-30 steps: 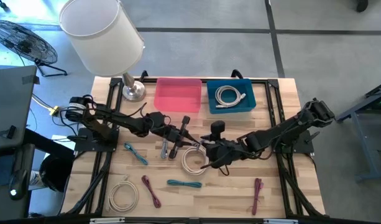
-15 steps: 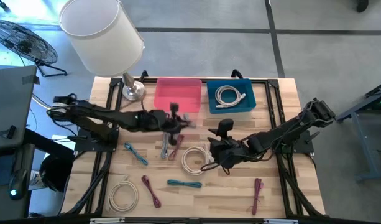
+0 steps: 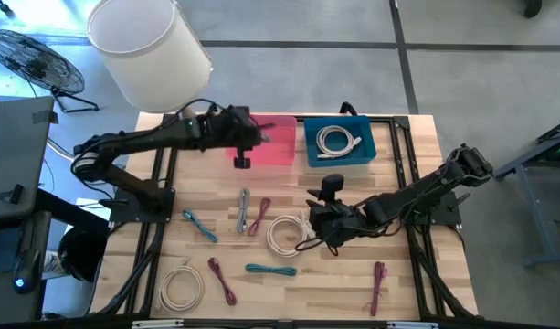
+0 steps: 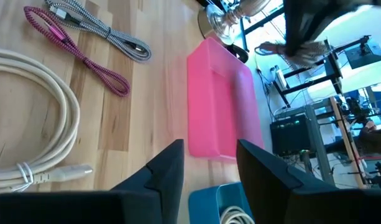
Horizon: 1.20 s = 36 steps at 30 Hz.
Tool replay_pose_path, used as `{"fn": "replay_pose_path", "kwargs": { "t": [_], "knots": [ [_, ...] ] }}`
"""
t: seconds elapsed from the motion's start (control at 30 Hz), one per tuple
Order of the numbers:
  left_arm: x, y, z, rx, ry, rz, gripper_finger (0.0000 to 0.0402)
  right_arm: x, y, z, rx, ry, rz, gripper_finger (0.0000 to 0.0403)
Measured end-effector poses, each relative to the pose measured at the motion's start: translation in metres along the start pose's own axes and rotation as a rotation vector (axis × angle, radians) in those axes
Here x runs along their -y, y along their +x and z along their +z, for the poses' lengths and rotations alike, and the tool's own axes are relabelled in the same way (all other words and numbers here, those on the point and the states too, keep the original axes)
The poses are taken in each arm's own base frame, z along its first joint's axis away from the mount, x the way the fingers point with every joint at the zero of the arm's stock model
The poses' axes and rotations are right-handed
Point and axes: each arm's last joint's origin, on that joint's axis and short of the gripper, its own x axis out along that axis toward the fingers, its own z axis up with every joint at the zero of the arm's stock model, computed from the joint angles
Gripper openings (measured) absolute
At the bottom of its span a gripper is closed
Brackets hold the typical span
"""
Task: Pick & Place USB Port
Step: Put the right black and white charger cable into the red bin, then put the black and white charger cable into the red bin
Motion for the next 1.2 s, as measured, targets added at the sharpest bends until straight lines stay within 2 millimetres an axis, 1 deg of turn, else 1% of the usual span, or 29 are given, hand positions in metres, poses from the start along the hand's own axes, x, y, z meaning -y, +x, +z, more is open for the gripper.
{"fn": "replay_pose_path", "kwargs": {
  "t": [0.1, 0.2, 0.33, 0.43, 0.53, 0.73, 0.87, 1.07, 1.2],
  "knots": [
    [-0.005, 0.017, -0.011, -0.066, -0.018, -0.040, 0.0017, 0.000, 0.000, 0.000, 0.000, 0.001, 0.001, 0.0138],
    [-0.006, 0.035, -0.018, -0.101, -0.028, -0.091, 0.0017, 0.000, 0.000, 0.000, -0.001, 0.000, 0.001, 0.0138],
    [0.000, 0.060, -0.024, -0.135, -0.010, -0.162, 0.0018, 0.000, 0.000, 0.000, -0.001, 0.000, 0.002, 0.0138],
    [0.004, 0.073, -0.026, -0.141, -0.004, -0.186, 0.0030, 0.000, 0.000, 0.000, -0.002, 0.000, 0.004, 0.0138],
    [0.007, 0.083, -0.027, -0.139, -0.004, -0.207, 0.0052, 0.000, 0.000, 0.000, -0.002, -0.001, 0.005, 0.0138],
    [0.007, 0.085, -0.027, -0.135, -0.006, -0.203, 0.0096, -0.001, 0.000, -0.001, -0.001, -0.001, 0.023, 0.0138],
    [0.005, 0.085, -0.025, -0.128, -0.006, -0.168, 0.0115, -0.002, 0.000, 0.000, 0.002, 0.000, 0.052, 0.0138],
    [0.003, 0.086, -0.024, -0.134, -0.004, -0.121, 0.0126, -0.002, 0.000, -0.002, -0.013, 0.011, 0.053, 0.0138],
    [-0.001, 0.077, -0.023, -0.150, -0.002, -0.073, 0.0126, -0.002, 0.000, -0.006, -0.039, 0.017, 0.054, 0.0138]
  ]
}}
